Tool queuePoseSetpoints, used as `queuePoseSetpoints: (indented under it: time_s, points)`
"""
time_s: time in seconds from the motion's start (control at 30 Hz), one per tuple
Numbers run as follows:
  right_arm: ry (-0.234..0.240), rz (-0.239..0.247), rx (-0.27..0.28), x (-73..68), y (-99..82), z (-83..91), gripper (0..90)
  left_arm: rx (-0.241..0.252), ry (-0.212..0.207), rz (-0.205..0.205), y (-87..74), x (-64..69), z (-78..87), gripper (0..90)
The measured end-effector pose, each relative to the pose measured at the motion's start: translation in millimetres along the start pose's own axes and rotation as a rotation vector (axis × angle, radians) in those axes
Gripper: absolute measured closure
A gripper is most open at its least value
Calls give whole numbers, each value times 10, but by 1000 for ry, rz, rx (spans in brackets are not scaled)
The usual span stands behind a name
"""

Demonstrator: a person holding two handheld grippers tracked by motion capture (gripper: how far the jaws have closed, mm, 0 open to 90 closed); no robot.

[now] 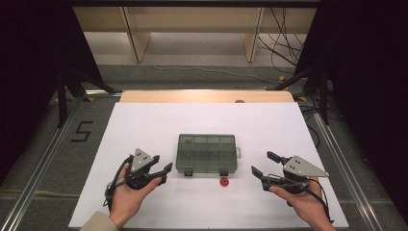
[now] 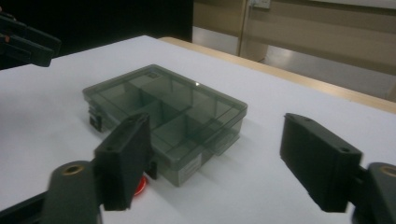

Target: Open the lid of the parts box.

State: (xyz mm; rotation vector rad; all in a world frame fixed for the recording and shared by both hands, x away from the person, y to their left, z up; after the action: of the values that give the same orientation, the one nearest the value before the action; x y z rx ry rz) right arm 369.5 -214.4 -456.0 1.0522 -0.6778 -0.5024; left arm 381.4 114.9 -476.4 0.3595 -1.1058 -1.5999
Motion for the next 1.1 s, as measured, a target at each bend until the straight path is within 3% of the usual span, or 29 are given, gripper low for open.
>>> queuePoseSetpoints:
  time_s: [0.07,0.1,0.2,0.27,0.3,0.33,0.37,0.47,0.5,0.57,0.63,0.83,0.93,1.07,1.1]
  points:
    - [-13,6,-26,24,0,-22,358,-13,9,-3,6,-12,-63,546]
    - [-16,-3,-1,22,19,-72,397,-19,6,-5,7,-23,-104,595]
    - [-31,20,-23,49,-2,-167,517,-61,49,-22,3,-120,-197,679]
    - [-7,17,-27,33,-16,-253,620,-72,45,-15,5,-157,-232,753]
    - [11,26,-64,27,-41,-275,682,-64,32,4,8,-156,-250,797]
    - [11,26,-64,27,-41,-275,682,-64,32,4,8,-156,-250,832]
    - [34,28,-88,18,-65,-347,774,-82,21,-18,-6,-186,-265,870]
    - [57,44,-119,2,-102,-408,844,-115,15,-48,-46,-219,-288,899]
    - [88,41,-158,-30,-153,-462,885,-144,10,-67,-78,-236,-309,900]
    - [112,36,-191,-63,-208,-521,900,-145,12,-49,-130,-226,-382,900]
    - [127,26,-210,-86,-238,-552,900,-184,-2,-76,-197,-211,-418,900]
    - [179,-5,-289,-155,-358,-609,900,-193,-13,-108,-243,-161,-473,900]
    - [192,-5,-313,-184,-409,-639,900,-216,-18,-145,-287,-168,-499,900]
    - [211,-8,-342,-222,-442,-658,900,-213,-27,-132,-307,-143,-514,900]
    - [221,-12,-351,-241,-448,-660,900,-215,-29,-156,-304,-152,-512,900]
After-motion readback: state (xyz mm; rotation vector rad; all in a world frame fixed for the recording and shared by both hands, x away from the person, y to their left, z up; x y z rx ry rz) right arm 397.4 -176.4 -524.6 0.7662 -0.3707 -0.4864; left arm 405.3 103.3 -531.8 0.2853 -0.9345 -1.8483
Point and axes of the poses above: each handheld gripper's, and its own axes: z roughly backward along the jaws, y roughly out of its top, x roughly to its right, the point moved 8 cm from there along -z, roughly forward along the jaws, and after that the axes turned 15 degrees about z, right-handed, at the moved point
